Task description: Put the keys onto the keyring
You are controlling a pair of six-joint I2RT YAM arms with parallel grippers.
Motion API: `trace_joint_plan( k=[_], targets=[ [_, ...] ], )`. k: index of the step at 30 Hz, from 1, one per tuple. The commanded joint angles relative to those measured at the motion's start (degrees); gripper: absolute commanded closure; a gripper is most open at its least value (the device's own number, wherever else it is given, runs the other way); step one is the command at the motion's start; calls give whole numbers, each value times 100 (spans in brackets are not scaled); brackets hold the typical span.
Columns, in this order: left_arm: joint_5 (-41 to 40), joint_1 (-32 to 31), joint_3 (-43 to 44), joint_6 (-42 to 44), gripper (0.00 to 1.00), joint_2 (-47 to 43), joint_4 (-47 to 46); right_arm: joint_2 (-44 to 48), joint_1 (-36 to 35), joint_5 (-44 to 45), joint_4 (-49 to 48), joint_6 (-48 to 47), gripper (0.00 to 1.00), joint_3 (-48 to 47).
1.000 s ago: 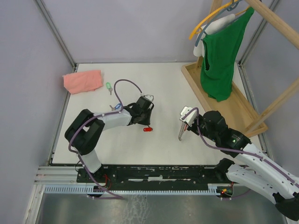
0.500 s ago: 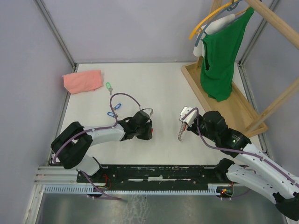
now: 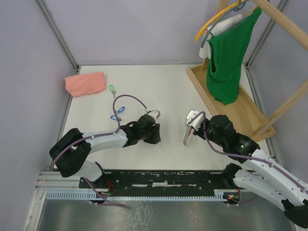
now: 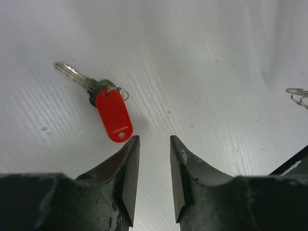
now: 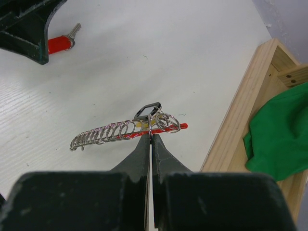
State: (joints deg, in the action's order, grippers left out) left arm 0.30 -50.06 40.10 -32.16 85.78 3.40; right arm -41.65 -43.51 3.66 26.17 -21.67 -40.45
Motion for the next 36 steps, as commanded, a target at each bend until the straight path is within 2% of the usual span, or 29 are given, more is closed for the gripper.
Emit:
trace_joint_plan(
  k=[1, 5, 10, 18, 29, 36],
  targets=[
    [-378, 289, -42, 1086, 61, -666, -233, 123, -50, 40, -359, 51, 99, -40],
    [328, 631, -184, 1842, 59, -812, -735, 121, -60, 36, -349, 57, 99, -34],
    [1352, 1036, -195, 2513, 59, -363, -1302, 98, -61, -15, -367, 62, 100, -33],
    [2018, 1258, 235, 3318, 58, 194, -1160, 112, -79, -75, -367, 53, 99, -7],
    [2606, 1444, 657, 3416, 56, 1077, -922, 113, -108, -90, -358, 34, 100, 0],
    [2829, 1447, 638, 3383, 57, 1188, -807, 96, -121, -94, -367, 24, 99, -7]
  ],
)
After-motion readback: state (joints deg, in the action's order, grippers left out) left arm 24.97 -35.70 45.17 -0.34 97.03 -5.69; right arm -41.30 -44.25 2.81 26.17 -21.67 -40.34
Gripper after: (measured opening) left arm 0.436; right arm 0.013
